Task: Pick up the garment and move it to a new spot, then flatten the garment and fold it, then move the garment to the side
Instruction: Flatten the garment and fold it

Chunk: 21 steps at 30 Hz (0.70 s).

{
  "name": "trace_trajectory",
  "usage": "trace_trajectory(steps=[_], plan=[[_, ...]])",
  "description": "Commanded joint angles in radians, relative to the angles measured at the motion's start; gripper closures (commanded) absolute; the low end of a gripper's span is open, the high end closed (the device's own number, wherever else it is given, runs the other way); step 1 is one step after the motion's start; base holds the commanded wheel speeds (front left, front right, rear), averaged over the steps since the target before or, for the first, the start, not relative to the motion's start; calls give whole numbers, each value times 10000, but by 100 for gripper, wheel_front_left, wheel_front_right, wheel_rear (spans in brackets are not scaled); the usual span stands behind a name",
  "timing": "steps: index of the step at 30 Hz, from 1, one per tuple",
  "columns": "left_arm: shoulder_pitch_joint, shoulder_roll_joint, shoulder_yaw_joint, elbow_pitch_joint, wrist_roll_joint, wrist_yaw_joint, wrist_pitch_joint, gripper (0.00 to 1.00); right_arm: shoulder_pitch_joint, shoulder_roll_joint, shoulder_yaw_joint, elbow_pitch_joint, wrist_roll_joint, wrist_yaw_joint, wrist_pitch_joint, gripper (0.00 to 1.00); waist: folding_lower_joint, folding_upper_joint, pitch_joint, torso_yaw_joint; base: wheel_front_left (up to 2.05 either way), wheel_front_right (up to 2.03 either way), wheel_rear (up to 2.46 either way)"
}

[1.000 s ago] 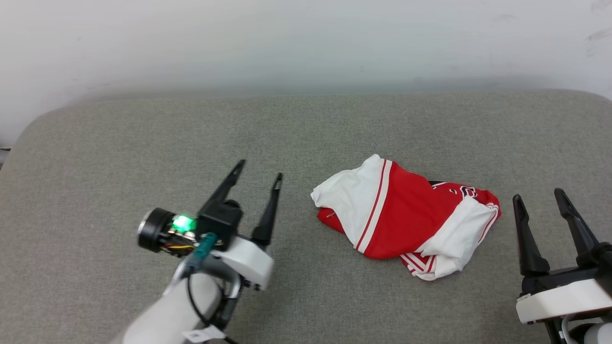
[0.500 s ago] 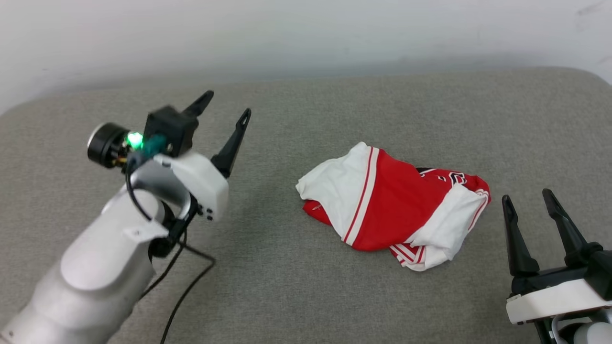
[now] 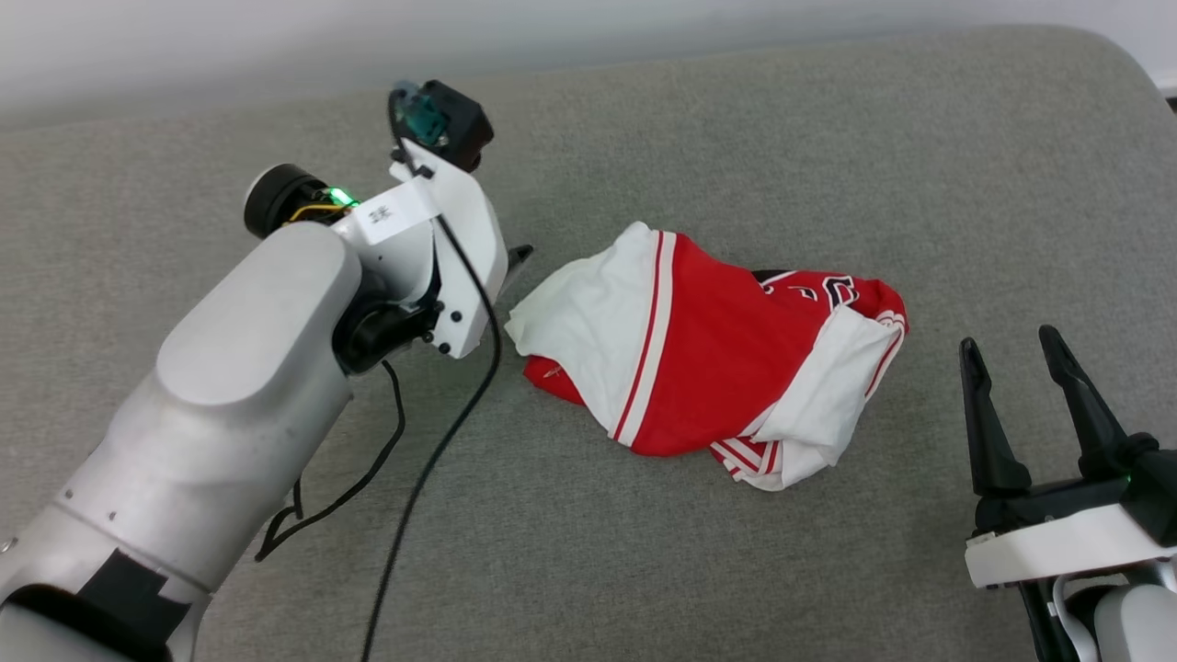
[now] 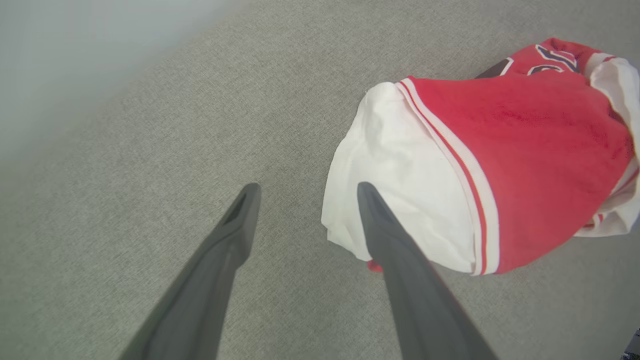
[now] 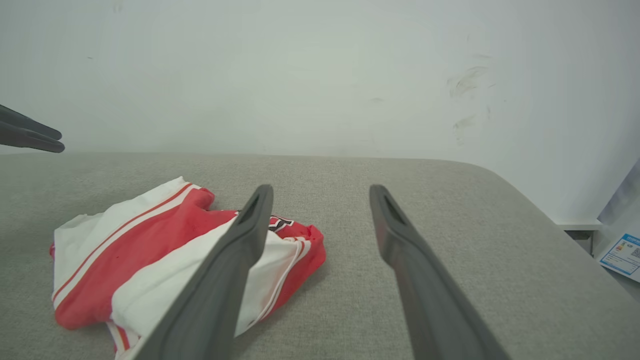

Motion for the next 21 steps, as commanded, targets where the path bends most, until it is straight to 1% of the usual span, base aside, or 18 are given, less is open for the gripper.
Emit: trace_trajectory(steps=[1,6,11,14,16,18,20,21], plan=[[-289,-166,-115,285,-216,-48,446,0,-215,20,45,7,31,-7,-54,0,-1,-1,301,-208,0,0,0],[-815,-542,-769,948,-426,-123,1508,0,-498,10,71,35,71,-7,-58,0,-1,-1,749,-408,0,0,0],[-974,-665,-1653,1382,-572,-133,2037,0,-738,44,77,-39,88,-7,-61,0,-1,-1,1109,-538,0,0,0],[-849,-590,-2365,1484,-750,-136,2340,0,-838,85,72,-54,91,-7,-61,0,-1,-1,1239,-588,0,0,0],[-741,-395,-3053,1497,-761,-139,2567,0,-892,93,56,-53,86,-7,-61,0,-1,-1,1291,-601,0,0,0],[-621,-238,-3504,1465,-968,-141,2483,0,-925,100,24,-49,66,-7,-60,0,-1,-1,1323,-594,0,0,0],[-660,-156,-3844,1322,-1095,-144,2121,100,-921,115,-8,-45,37,-7,-61,0,-1,-1,1323,-563,0,0,0],[-722,-136,-3944,1256,-1142,-142,1860,100,-907,119,-19,-39,19,-7,-61,0,-1,-1,1305,-534,0,0,0]])
